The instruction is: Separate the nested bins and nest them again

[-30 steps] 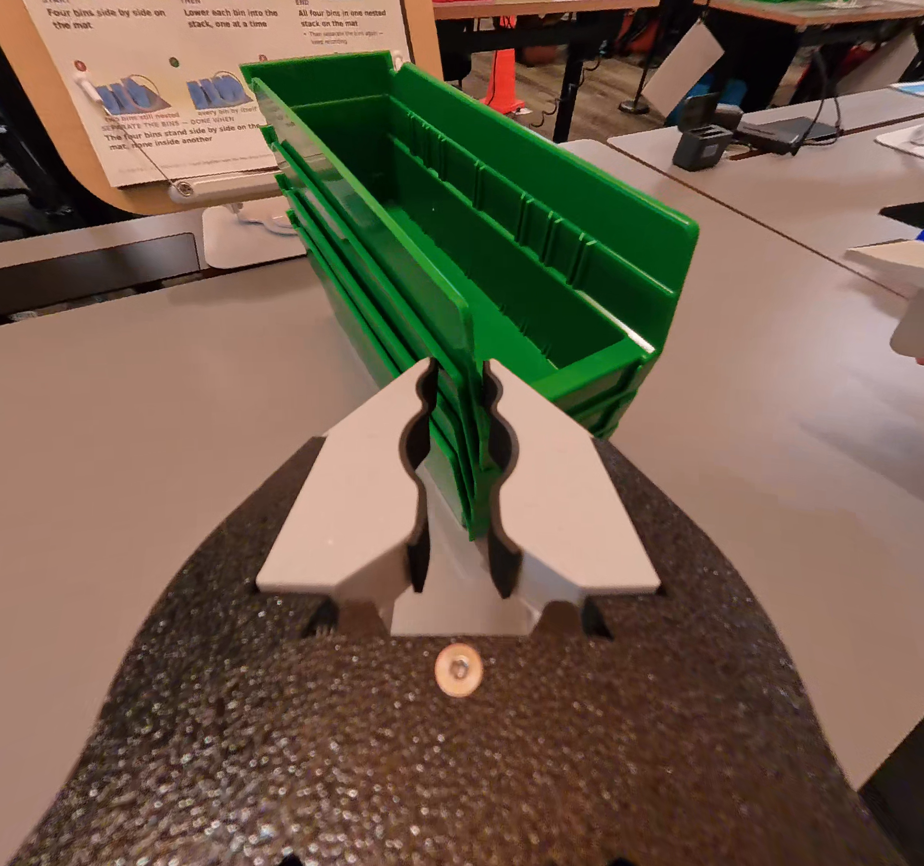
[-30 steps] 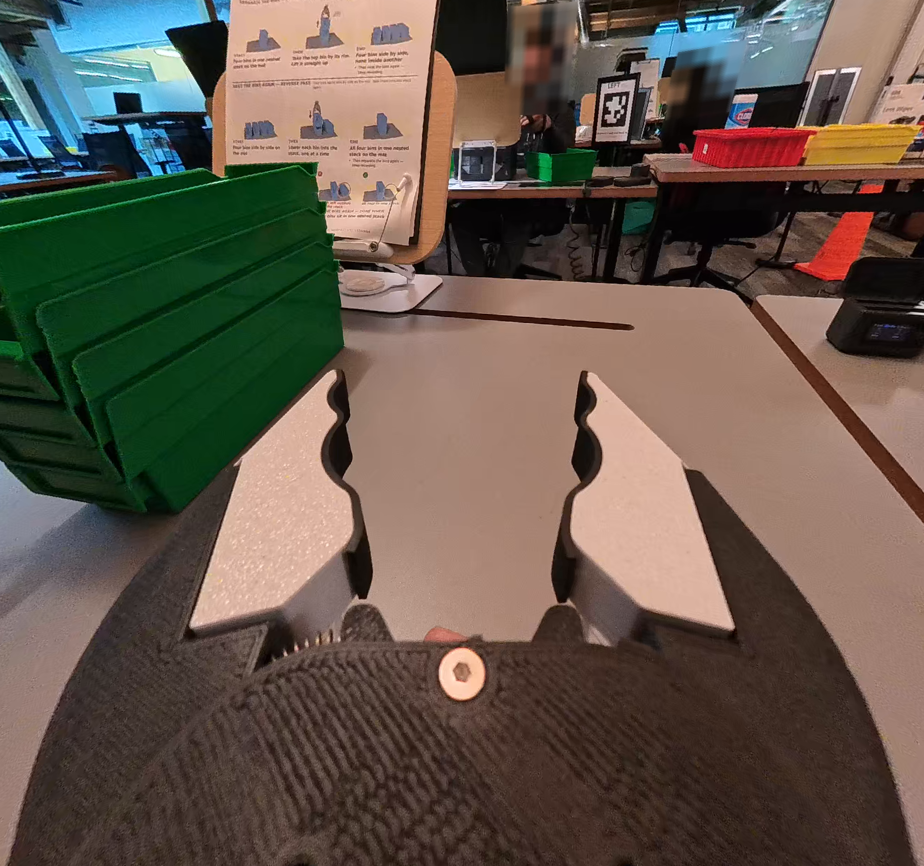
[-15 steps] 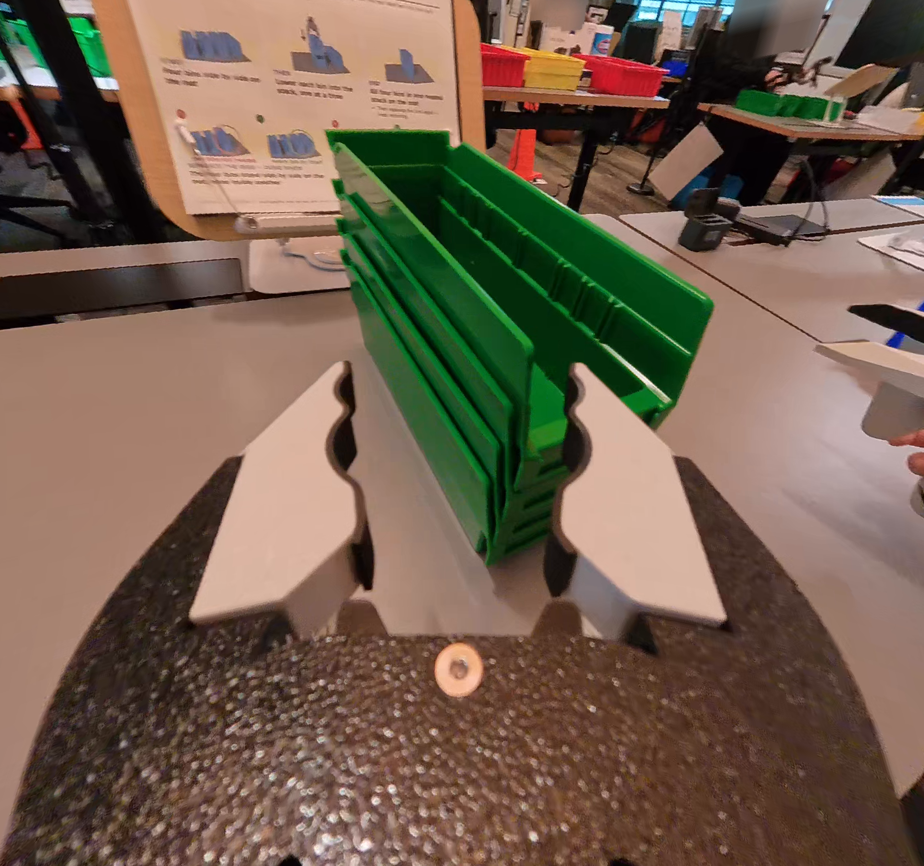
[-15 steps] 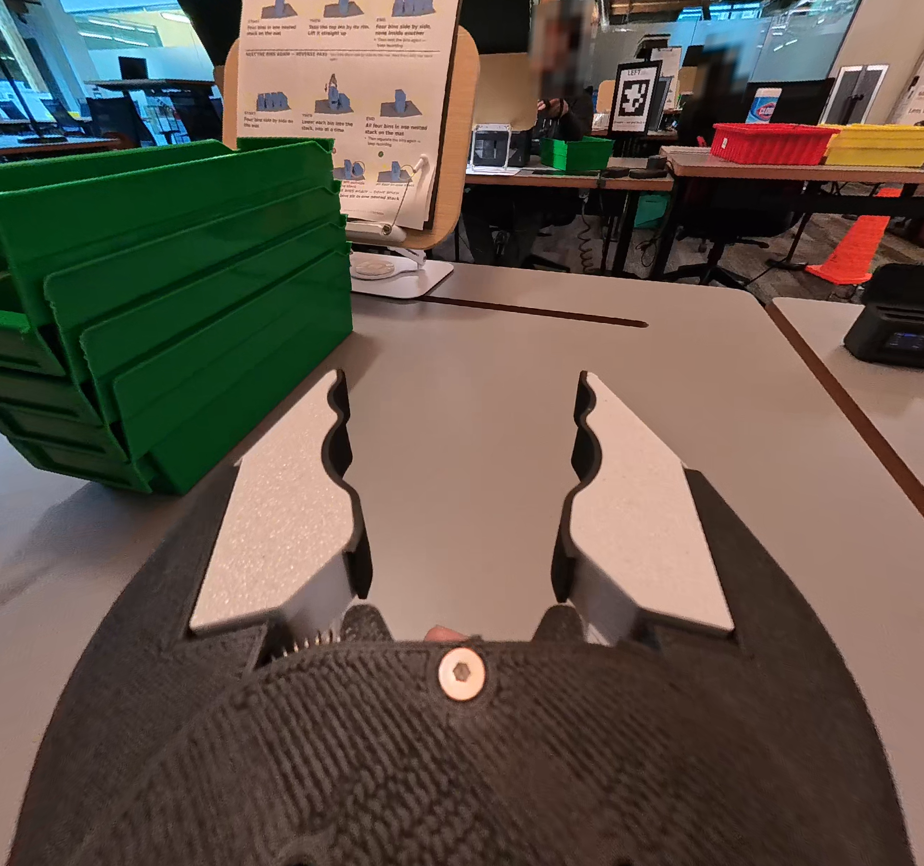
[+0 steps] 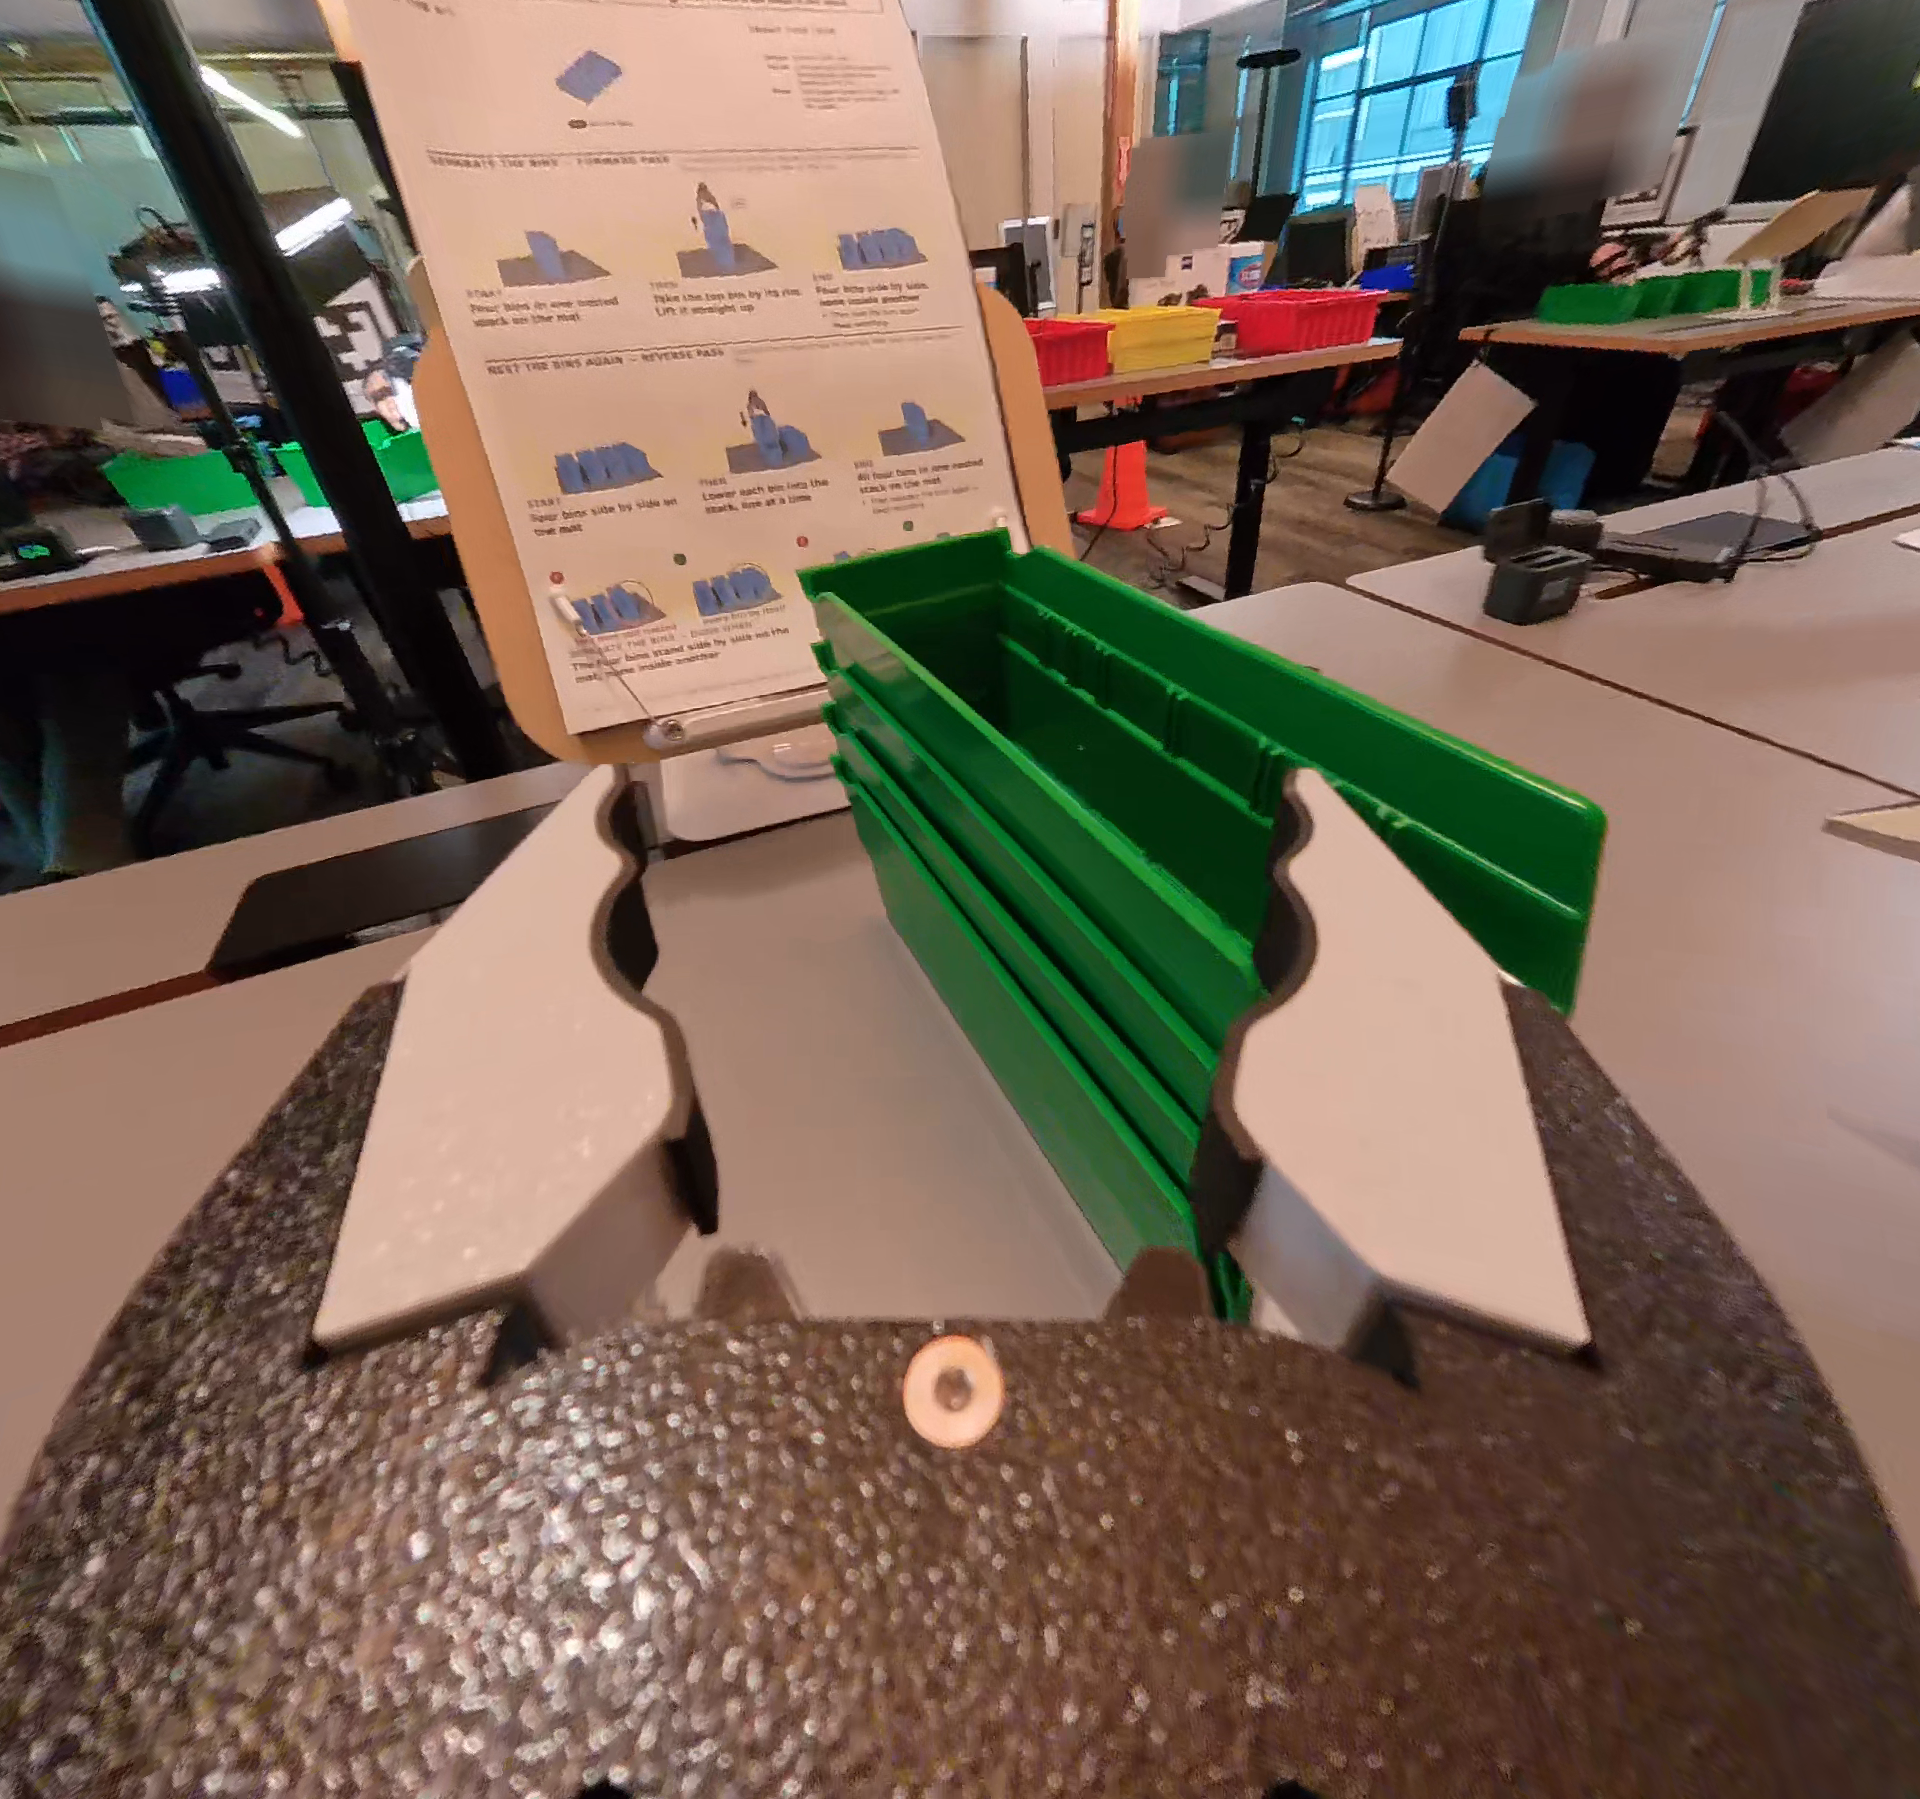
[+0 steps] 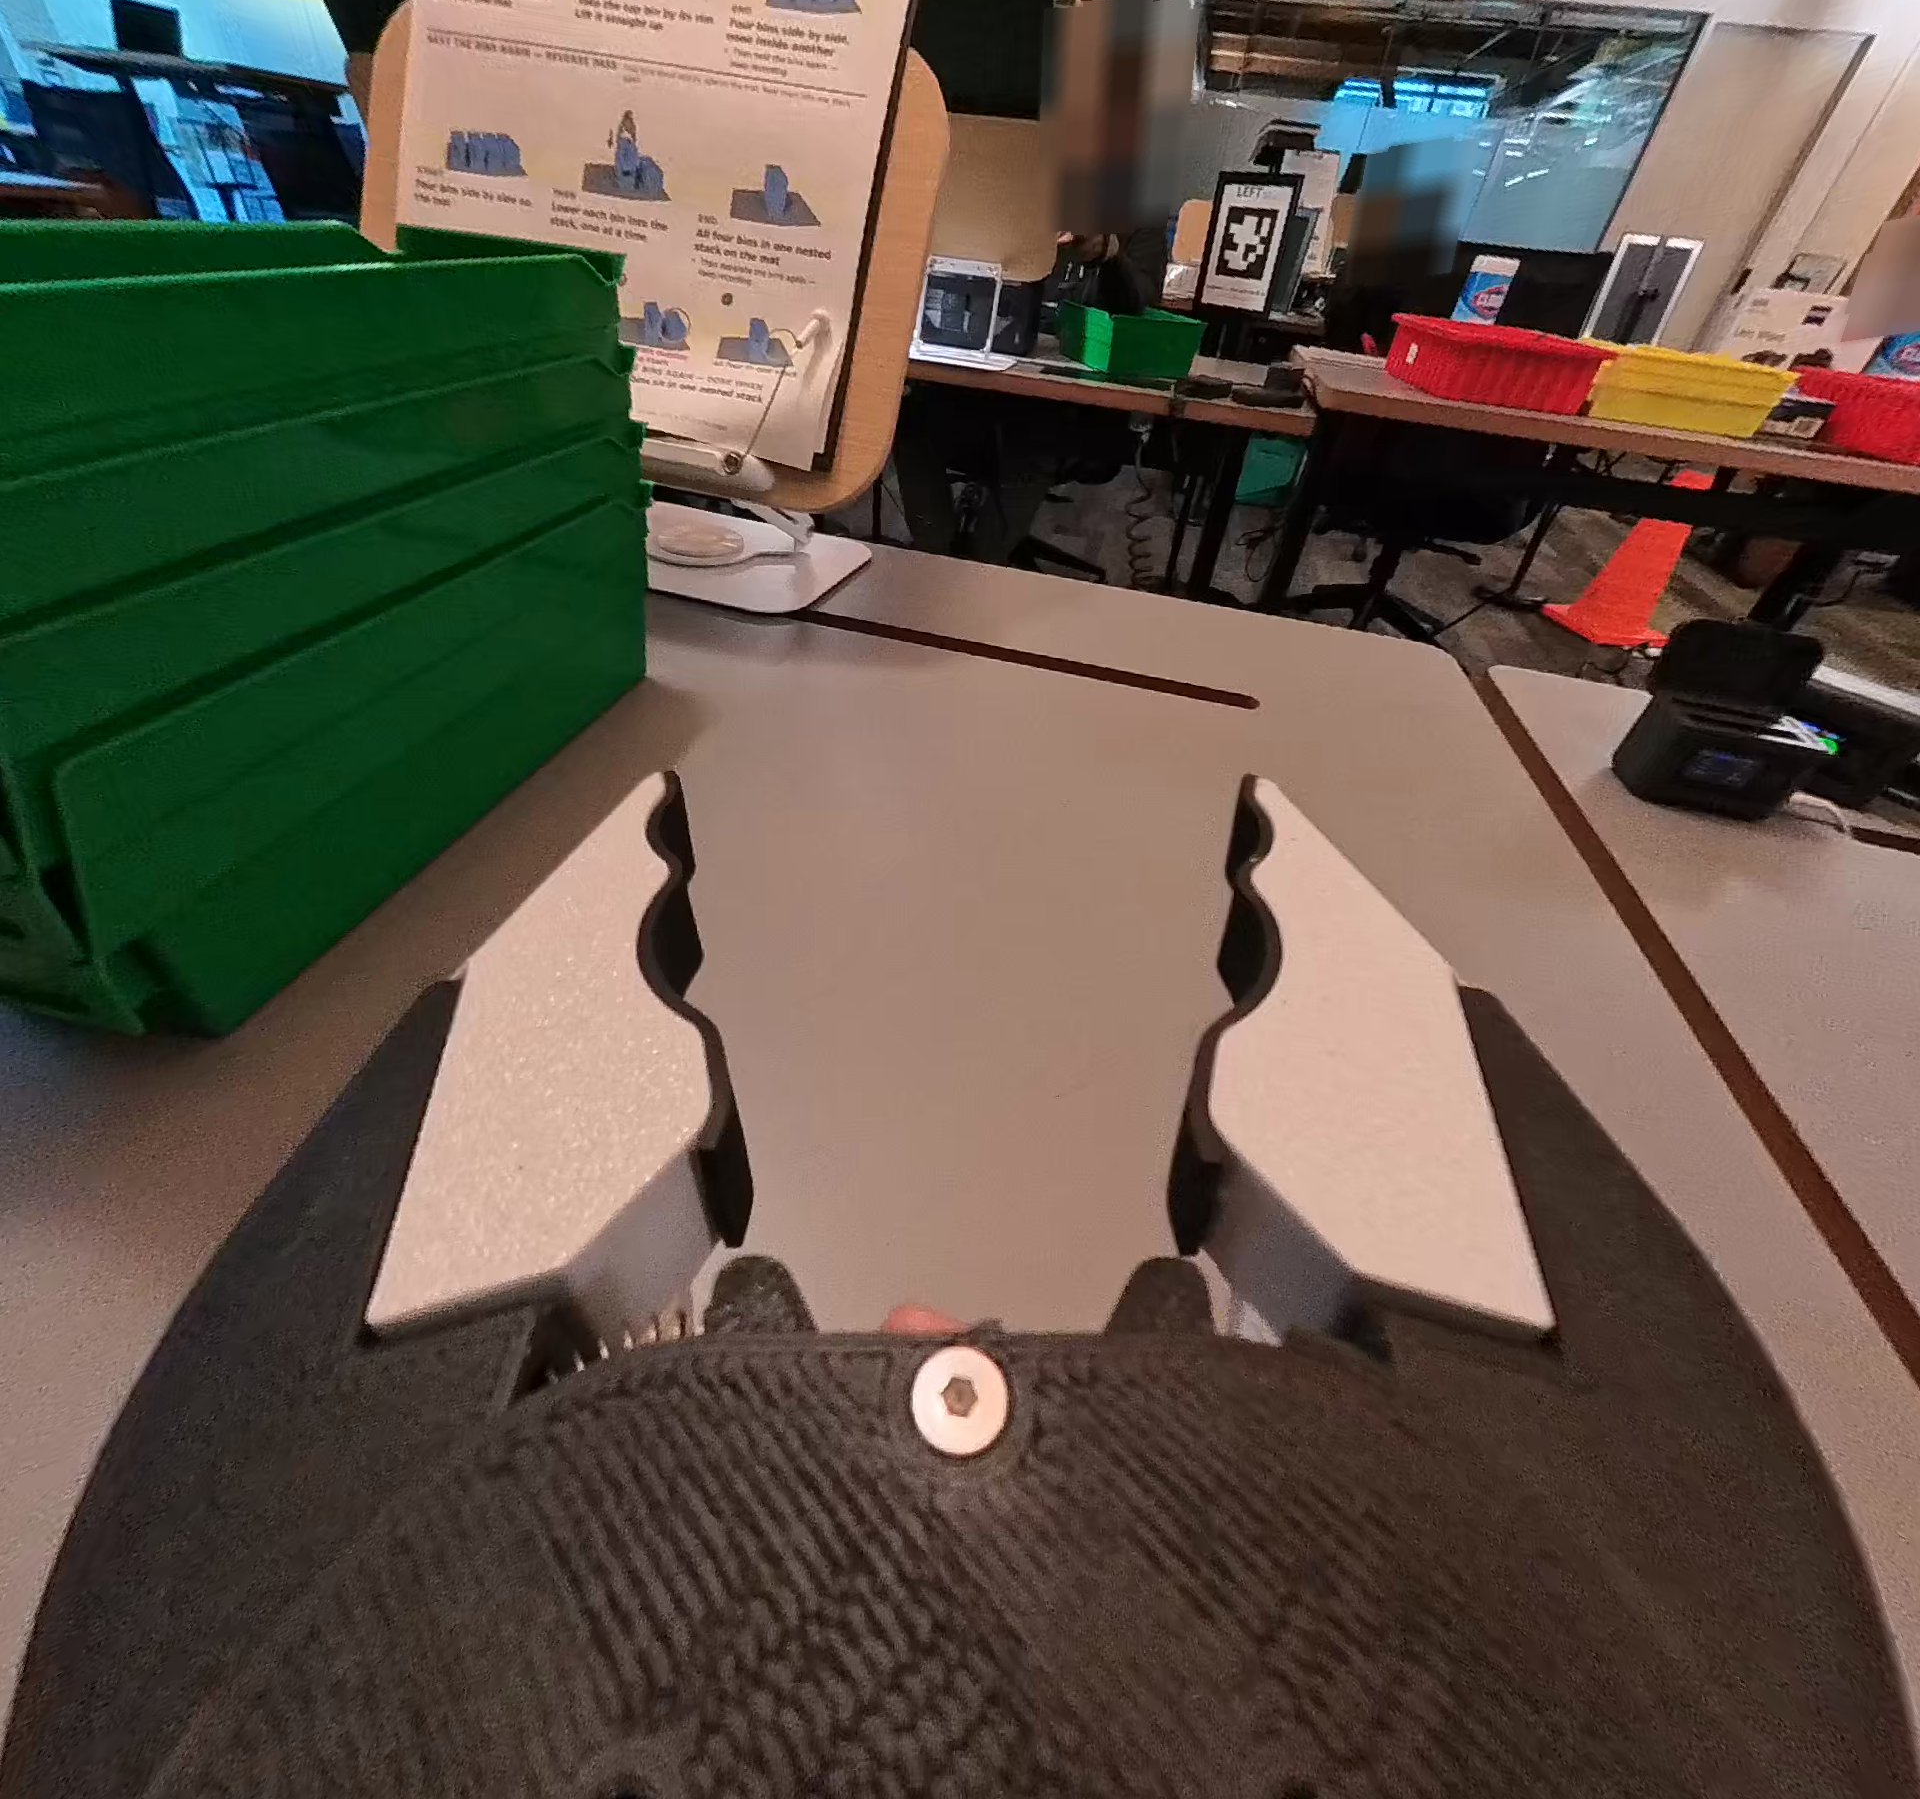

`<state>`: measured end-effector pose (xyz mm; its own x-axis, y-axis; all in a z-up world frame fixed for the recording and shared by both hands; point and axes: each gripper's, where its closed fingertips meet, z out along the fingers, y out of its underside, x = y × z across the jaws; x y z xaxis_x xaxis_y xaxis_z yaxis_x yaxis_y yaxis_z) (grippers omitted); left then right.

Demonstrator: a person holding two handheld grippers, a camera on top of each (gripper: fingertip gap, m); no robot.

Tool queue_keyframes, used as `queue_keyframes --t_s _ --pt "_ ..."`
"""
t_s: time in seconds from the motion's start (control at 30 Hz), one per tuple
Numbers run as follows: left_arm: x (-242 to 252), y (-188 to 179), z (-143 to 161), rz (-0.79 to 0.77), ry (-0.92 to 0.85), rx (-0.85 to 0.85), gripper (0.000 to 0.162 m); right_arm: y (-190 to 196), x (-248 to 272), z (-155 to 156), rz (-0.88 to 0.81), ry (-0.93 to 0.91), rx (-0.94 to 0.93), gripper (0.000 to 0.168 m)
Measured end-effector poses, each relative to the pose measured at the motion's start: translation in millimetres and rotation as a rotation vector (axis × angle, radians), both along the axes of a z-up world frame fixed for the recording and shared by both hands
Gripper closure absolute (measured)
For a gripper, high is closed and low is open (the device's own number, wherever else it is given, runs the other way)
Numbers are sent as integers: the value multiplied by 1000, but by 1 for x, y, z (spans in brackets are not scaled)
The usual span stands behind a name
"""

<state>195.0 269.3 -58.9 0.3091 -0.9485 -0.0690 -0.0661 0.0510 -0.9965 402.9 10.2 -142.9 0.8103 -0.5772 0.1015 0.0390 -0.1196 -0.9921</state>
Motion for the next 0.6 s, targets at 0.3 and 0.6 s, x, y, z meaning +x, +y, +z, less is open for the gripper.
queue_keyframes --t_s 0.3,0.6 --pt "21 18 4 43 69 -2 39 1 27 -2 -127 -65 -66 20" --pt "66 -15 12 -54 332 -183 35 5 48 2 -154 -36 -40 11"
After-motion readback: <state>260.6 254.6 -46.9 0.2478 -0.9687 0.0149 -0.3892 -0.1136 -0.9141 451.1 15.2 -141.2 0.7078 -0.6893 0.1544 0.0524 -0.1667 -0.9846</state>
